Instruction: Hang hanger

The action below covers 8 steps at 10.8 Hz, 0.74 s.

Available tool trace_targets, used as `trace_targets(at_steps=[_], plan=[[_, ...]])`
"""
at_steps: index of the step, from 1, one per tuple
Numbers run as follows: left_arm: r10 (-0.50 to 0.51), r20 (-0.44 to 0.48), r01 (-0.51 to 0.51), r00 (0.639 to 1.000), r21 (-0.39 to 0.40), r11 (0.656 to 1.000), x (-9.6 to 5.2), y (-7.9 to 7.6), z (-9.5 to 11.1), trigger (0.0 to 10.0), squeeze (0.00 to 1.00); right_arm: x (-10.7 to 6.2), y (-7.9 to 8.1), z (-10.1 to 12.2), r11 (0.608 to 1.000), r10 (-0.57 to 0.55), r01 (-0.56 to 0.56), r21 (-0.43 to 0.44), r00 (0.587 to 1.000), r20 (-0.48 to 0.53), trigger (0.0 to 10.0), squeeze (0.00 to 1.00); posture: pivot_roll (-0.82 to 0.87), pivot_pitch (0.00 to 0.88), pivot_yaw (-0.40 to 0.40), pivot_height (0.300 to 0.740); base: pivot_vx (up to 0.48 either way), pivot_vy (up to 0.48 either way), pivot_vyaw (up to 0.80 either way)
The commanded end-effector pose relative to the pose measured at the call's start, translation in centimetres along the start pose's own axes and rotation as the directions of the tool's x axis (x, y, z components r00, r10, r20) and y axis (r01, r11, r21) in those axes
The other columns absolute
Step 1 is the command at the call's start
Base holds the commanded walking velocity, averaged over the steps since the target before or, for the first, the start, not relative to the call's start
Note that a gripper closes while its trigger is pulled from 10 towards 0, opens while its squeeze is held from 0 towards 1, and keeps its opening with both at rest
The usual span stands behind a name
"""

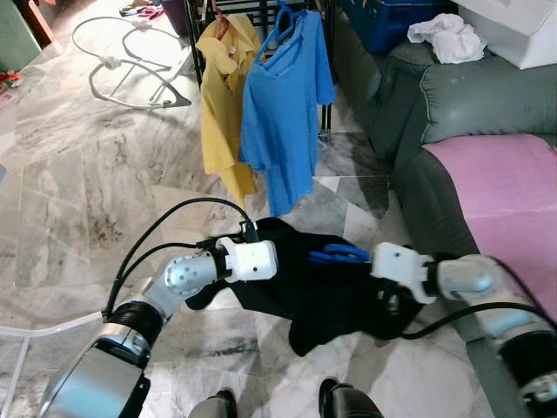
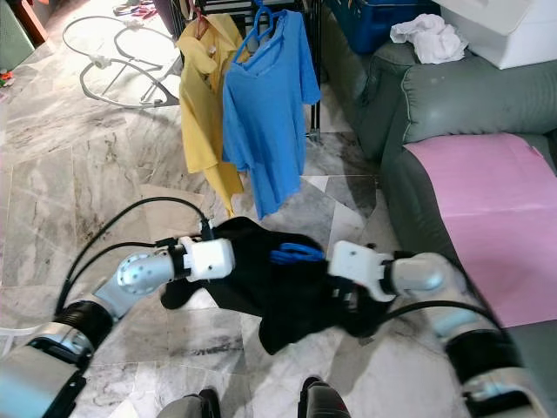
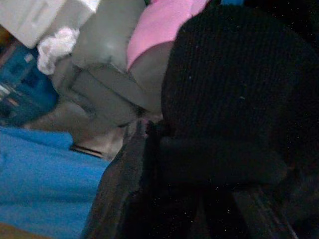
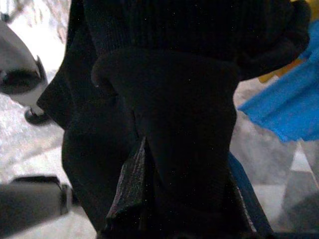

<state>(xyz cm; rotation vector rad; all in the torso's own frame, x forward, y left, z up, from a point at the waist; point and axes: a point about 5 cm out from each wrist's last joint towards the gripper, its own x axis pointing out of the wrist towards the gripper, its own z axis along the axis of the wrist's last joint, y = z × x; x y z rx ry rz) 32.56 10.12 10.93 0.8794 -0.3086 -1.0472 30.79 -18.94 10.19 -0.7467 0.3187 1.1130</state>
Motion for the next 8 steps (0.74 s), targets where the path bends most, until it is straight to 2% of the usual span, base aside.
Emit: trace_targets(at_steps=[1,4,5,6,7,8], plan=[[-0.028,0.041,0.026,0.999,0.069,0.997,0.2,0.1,0.7,10.0,1.00,0.8,0.5,0.4,1.000,0.016,-0.016,0.009,0.999,0.028,0.0,0.00,-0.22,0.198,0.060,0.740,0.000,0.000,0.00],[-0.044,0.061,0.033,0.997,0.169,0.985,-0.7,0.1,0.7,10.0,1.00,1.8,0.8,-0.3,0.996,-0.073,0.073,0.057,0.997,0.001,0.0,0.00,-0.22,0.192,0.054,0.740,0.000,0.000,0.00],[-0.057,0.058,0.044,0.997,0.209,0.977,-1.5,0.0,0.3,10.0,1.00,2.3,0.9,-0.9,0.985,-0.140,0.141,0.098,0.990,-0.019,0.0,0.00,-0.22,0.190,0.052,0.740,0.000,0.000,0.00],[-0.085,0.041,0.074,0.995,0.230,0.970,-1.9,-0.2,0.0,10.0,1.00,2.5,1.2,-1.1,0.981,-0.154,0.156,0.113,0.988,-0.028,0.0,0.00,-0.22,0.187,0.052,0.740,0.000,0.000,0.00],[-0.158,-0.023,0.159,0.987,0.251,0.955,-2.8,-0.8,-0.9,10.0,1.00,2.7,1.4,-1.4,0.972,-0.183,0.186,0.140,0.982,-0.038,0.0,0.00,-0.22,0.184,0.053,0.740,0.000,0.000,0.00],[-0.204,-0.105,0.224,0.973,0.238,0.945,-3.6,-1.2,-2.1,10.0,1.00,2.8,1.5,-1.6,0.965,-0.202,0.206,0.164,0.978,-0.045,0.0,0.00,-0.22,0.183,0.055,0.740,0.000,0.000,0.00]])
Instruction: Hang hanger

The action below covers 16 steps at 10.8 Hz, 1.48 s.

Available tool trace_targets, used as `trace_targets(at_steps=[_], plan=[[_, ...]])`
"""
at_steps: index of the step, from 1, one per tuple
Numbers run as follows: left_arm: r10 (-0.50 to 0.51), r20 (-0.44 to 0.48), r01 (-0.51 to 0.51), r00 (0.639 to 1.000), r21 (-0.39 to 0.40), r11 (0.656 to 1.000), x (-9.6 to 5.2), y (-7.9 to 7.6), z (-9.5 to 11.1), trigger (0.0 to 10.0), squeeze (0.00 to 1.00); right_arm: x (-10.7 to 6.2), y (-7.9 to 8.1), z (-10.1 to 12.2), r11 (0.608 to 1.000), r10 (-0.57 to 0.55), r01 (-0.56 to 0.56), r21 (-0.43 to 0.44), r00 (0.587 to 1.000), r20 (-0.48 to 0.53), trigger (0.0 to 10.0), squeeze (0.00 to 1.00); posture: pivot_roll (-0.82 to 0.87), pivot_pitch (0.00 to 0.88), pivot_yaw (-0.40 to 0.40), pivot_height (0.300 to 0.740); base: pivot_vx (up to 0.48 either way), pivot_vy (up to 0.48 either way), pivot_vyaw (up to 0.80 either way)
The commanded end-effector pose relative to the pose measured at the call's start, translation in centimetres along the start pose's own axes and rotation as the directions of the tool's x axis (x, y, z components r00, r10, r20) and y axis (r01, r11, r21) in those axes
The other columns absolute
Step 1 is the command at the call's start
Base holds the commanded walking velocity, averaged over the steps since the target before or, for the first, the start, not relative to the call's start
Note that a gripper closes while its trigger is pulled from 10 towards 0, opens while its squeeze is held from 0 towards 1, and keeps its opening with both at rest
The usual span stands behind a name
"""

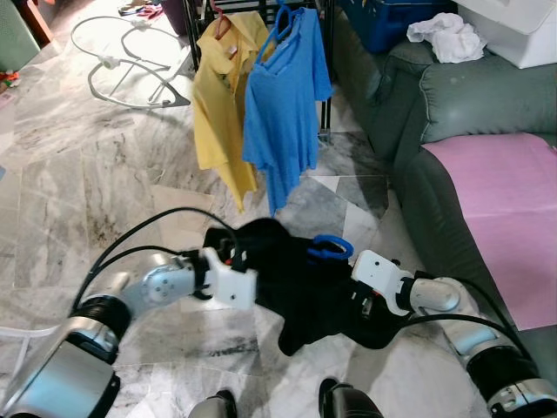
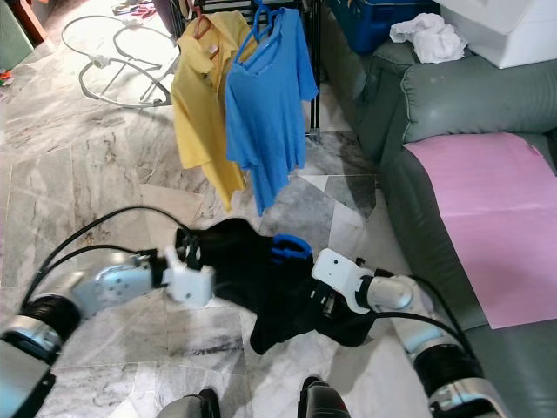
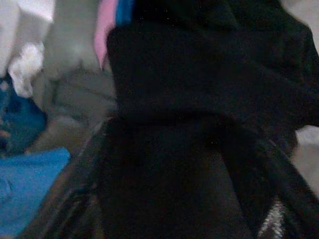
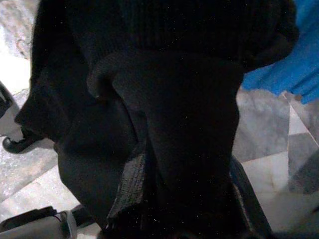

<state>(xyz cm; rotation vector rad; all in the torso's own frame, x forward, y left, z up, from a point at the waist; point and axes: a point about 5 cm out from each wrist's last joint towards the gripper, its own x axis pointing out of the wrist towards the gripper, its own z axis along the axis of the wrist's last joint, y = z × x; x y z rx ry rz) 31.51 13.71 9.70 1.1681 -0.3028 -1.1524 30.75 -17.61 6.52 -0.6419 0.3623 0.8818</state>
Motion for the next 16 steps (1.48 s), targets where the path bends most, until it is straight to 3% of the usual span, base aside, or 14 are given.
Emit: trace_targets(at_steps=[1,2,3,4,5,6,7,8,9,10,11,12,14,16], plan=[[0.005,-0.049,-0.006,0.999,-0.023,1.000,-0.6,-0.2,-0.8,10.0,1.00,-0.1,0.0,-0.4,0.999,-0.041,0.041,0.025,0.999,-0.010,0.0,0.00,-0.22,0.179,0.057,0.740,0.000,0.000,0.00],[0.041,-0.075,-0.046,0.996,-0.056,0.997,-0.8,-0.2,-1.1,10.0,1.00,0.0,0.1,-0.7,0.997,-0.062,0.063,0.033,0.998,-0.025,0.0,0.00,-0.22,0.177,0.057,0.740,0.000,0.000,0.00],[0.145,-0.135,-0.168,0.980,-0.181,0.969,-1.0,-0.3,-1.8,10.0,1.00,0.2,0.1,-0.9,0.992,-0.113,0.115,0.051,0.993,-0.032,0.0,0.00,-0.22,0.169,0.061,0.740,0.000,0.000,0.00],[0.310,-0.235,-0.378,0.921,-0.359,0.853,-1.0,-0.4,-2.5,10.0,1.00,0.3,0.0,-1.2,0.976,-0.189,0.192,0.104,0.981,-0.042,0.0,0.00,-0.23,0.162,0.058,0.740,0.000,0.000,0.00],[0.416,-0.308,-0.517,0.856,-0.459,0.723,-0.8,-0.7,-2.8,10.0,1.00,0.3,0.1,-1.7,0.953,-0.248,0.255,0.163,0.967,-0.061,0.0,0.00,-0.23,0.156,0.055,0.740,0.000,0.000,0.00],[0.482,-0.401,-0.625,0.779,-0.556,0.548,-0.5,-1.6,-3.0,10.0,1.00,0.5,0.4,-2.4,0.914,-0.301,0.316,0.254,0.949,-0.099,0.0,0.00,-0.23,0.152,0.052,0.740,0.000,0.000,0.00],[0.522,-0.519,-0.725,0.677,-0.594,0.349,-0.4,-2.2,-3.4,10.0,1.00,0.6,0.4,-3.1,0.851,-0.376,0.405,0.336,0.915,-0.149,0.0,0.00,-0.22,0.145,0.050,0.740,0.000,0.000,0.00],[0.508,-0.614,-0.779,0.603,-0.590,0.211,-0.3,-3.1,-3.7,10.0,1.00,0.7,0.4,-3.5,0.788,-0.427,0.462,0.408,0.886,-0.180,0.0,0.00,-0.22,0.137,0.047,0.740,0.000,0.000,0.00],[0.487,-0.651,-0.791,0.582,-0.592,0.154,-0.2,-3.8,-3.7,10.0,1.00,0.7,0.5,-3.6,0.747,-0.453,0.490,0.449,0.870,-0.195,0.0,0.00,-0.21,0.131,0.046,0.740,0.000,0.000,0.00],[0.477,-0.650,-0.777,0.592,-0.617,0.124,0.2,-4.4,-3.4,10.0,0.65,0.9,0.7,-3.6,0.725,-0.464,0.505,0.468,0.861,-0.209,0.0,0.00,-0.21,0.125,0.045,0.740,0.000,0.000,0.00],[0.469,-0.611,-0.731,0.638,-0.672,0.120,1.0,-5.2,-2.4,10.0,0.00,1.4,1.1,-3.4,0.690,-0.485,0.527,0.497,0.846,-0.222,10.0,0.00,-0.21,0.117,0.044,0.740,0.000,0.000,0.00],[0.465,-0.615,-0.723,0.637,-0.686,0.084,1.2,-5.1,-2.4,10.0,0.00,1.6,1.2,-3.1,0.661,-0.510,0.546,0.515,0.830,-0.226,10.0,0.00,-0.21,0.111,0.045,0.740,0.000,0.000,0.00],[0.457,-0.625,-0.721,0.633,-0.691,0.054,1.5,-4.8,-2.4,10.0,0.00,2.1,1.4,-3.0,0.653,-0.508,0.559,0.511,0.824,-0.251,10.0,0.00,-0.21,0.099,0.050,0.740,0.000,0.000,0.00],[0.455,-0.621,-0.714,0.638,-0.698,0.050,1.5,-4.7,-2.4,10.0,0.00,2.1,1.3,-3.1,0.642,-0.520,0.583,0.498,0.809,-0.276,10.0,0.00,-0.22,0.090,0.055,0.740,0.133,0.000,0.00]])
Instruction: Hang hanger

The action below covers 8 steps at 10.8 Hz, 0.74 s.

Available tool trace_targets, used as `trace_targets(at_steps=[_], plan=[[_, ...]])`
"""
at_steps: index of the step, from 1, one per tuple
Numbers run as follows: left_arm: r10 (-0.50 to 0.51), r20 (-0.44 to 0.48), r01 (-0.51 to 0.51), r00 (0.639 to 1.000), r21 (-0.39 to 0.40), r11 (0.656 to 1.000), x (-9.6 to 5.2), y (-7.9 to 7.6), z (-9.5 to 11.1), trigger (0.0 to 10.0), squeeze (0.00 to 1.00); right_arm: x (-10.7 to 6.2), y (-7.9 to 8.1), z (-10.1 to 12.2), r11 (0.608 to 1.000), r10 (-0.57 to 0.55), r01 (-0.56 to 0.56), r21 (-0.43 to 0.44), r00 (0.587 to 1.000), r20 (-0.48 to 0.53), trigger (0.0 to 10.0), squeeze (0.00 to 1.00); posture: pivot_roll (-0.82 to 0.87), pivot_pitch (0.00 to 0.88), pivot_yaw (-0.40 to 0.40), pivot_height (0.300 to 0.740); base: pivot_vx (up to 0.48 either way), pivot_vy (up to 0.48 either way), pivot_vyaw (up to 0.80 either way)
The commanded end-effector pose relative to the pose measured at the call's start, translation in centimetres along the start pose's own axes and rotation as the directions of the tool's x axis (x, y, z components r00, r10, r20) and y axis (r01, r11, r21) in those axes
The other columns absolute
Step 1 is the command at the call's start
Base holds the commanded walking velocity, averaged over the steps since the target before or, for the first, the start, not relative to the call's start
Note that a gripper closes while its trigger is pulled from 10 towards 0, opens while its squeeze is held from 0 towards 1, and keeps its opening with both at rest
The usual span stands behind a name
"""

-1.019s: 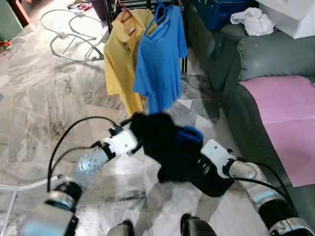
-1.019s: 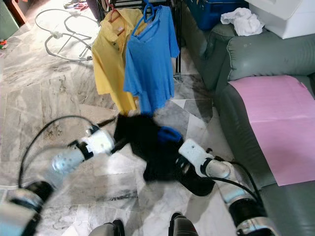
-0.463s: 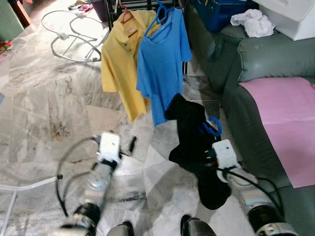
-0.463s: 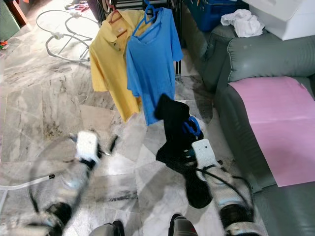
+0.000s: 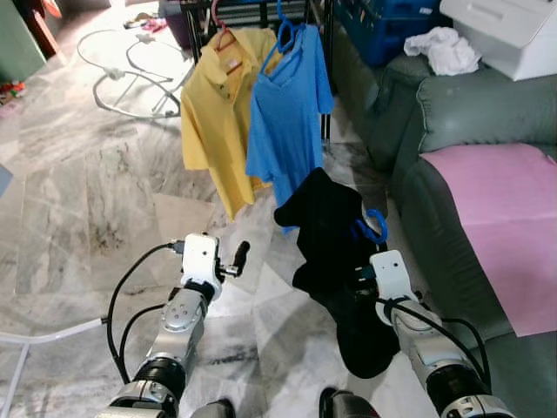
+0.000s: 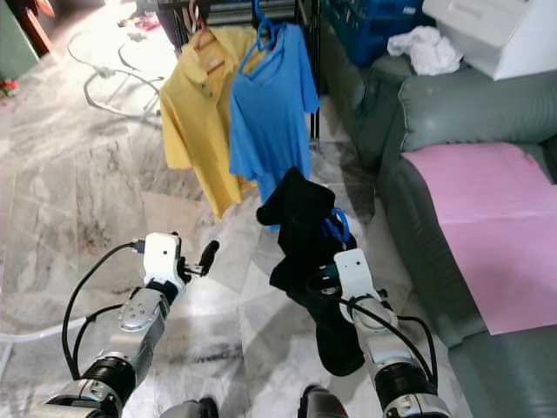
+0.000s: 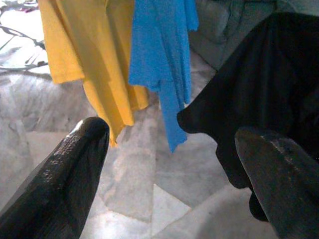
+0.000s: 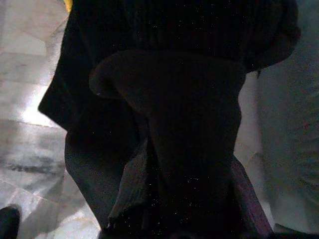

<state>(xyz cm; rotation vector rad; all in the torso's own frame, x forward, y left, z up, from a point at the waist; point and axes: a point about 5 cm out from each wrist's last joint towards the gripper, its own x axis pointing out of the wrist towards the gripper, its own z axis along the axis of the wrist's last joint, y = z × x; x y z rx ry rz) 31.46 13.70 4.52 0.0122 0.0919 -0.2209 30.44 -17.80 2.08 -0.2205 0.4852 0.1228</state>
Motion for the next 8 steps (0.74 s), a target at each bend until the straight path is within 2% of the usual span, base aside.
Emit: trace_targets(at_steps=[1,8], plan=[[0.008,-0.017,-0.009,1.000,-0.014,1.000,-0.3,0.3,-0.3,10.0,0.00,0.2,-0.3,0.6,0.999,-0.026,0.026,0.022,1.000,0.016,10.0,0.00,-0.22,0.089,0.057,0.740,0.319,0.000,0.00],[-0.014,-0.012,0.013,1.000,-0.039,0.999,0.1,-0.6,0.0,10.0,0.00,0.1,-2.1,1.0,0.991,-0.115,0.113,0.066,0.993,0.023,10.0,0.00,-0.23,0.088,0.050,0.740,0.413,0.000,0.00]])
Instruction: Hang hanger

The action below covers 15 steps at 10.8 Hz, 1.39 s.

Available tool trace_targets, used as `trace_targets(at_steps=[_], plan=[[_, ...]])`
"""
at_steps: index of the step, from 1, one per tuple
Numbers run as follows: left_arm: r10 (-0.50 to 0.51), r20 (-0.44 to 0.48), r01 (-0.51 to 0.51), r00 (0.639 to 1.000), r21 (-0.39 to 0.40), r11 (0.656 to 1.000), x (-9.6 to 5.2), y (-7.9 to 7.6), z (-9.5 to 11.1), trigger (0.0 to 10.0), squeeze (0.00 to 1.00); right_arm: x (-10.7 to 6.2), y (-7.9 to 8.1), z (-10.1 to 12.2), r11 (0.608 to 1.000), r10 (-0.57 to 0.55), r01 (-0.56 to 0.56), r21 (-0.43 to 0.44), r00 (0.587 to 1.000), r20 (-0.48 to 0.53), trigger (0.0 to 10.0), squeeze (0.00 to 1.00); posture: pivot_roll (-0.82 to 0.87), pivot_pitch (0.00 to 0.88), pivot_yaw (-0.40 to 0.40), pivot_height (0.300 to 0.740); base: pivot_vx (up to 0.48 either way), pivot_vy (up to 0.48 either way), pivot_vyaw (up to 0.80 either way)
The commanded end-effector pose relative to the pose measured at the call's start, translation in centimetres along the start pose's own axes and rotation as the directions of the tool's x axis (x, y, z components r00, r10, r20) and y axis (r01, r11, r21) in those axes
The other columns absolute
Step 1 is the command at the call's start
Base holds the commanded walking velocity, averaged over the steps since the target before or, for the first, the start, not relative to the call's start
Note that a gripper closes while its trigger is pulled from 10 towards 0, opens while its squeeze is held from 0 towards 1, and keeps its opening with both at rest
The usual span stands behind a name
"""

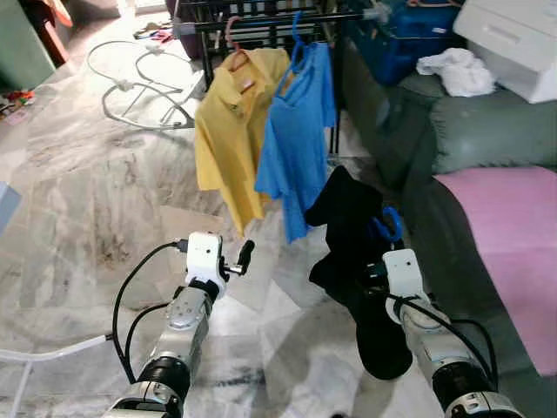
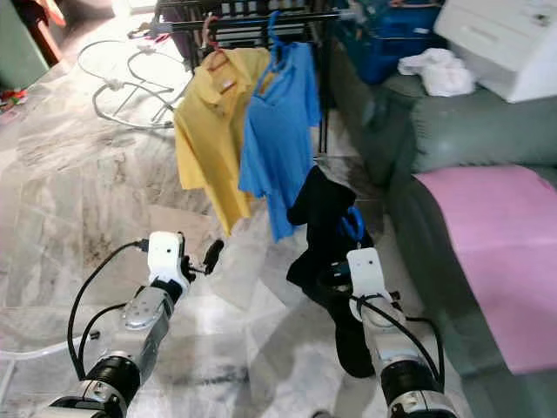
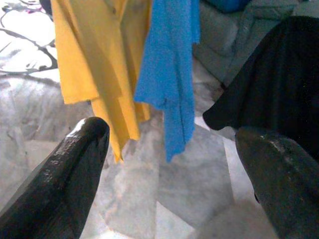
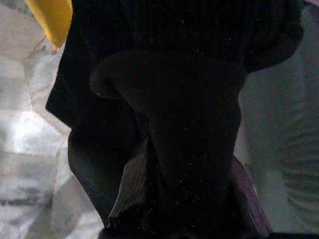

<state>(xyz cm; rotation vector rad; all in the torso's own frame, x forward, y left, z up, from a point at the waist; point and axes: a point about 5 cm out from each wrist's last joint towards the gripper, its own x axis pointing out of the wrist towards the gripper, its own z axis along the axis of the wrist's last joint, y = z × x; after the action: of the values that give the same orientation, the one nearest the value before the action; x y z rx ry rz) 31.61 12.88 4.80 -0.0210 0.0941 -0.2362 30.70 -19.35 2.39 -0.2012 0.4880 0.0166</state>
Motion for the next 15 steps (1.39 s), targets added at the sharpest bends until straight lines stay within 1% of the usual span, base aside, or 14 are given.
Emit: trace_targets(at_steps=[1,6,12,15], plan=[[0.002,-0.013,-0.002,1.000,-0.007,1.000,-0.19,0.03,-0.27,10.0,0.00,0.11,-0.44,0.78,1.000,-0.017,0.017,0.007,0.999,0.029,10.0,0.00,-0.23,0.089,0.050,0.740,0.439,0.000,0.00],[-0.012,-0.023,0.012,1.000,-0.007,1.000,-0.07,-0.51,-0.38,10.0,0.00,0.13,-0.51,0.85,1.000,-0.029,0.028,0.011,0.999,0.032,10.0,0.00,-0.24,0.077,0.044,0.740,0.438,0.000,0.00],[-0.007,-0.031,0.007,0.999,-0.003,1.000,0.10,-0.45,-0.32,10.0,0.00,0.33,-0.33,1.20,1.000,-0.012,0.012,0.013,0.999,0.035,10.0,0.00,-0.25,0.064,0.052,0.740,0.432,0.000,0.00],[0.001,-0.039,-0.001,0.999,-0.015,1.000,0.14,-0.26,-0.35,10.0,0.00,0.35,0.00,1.08,1.000,0.004,-0.005,0.016,1.000,0.031,10.0,0.00,-0.24,0.065,0.055,0.740,0.294,0.376,0.00]])
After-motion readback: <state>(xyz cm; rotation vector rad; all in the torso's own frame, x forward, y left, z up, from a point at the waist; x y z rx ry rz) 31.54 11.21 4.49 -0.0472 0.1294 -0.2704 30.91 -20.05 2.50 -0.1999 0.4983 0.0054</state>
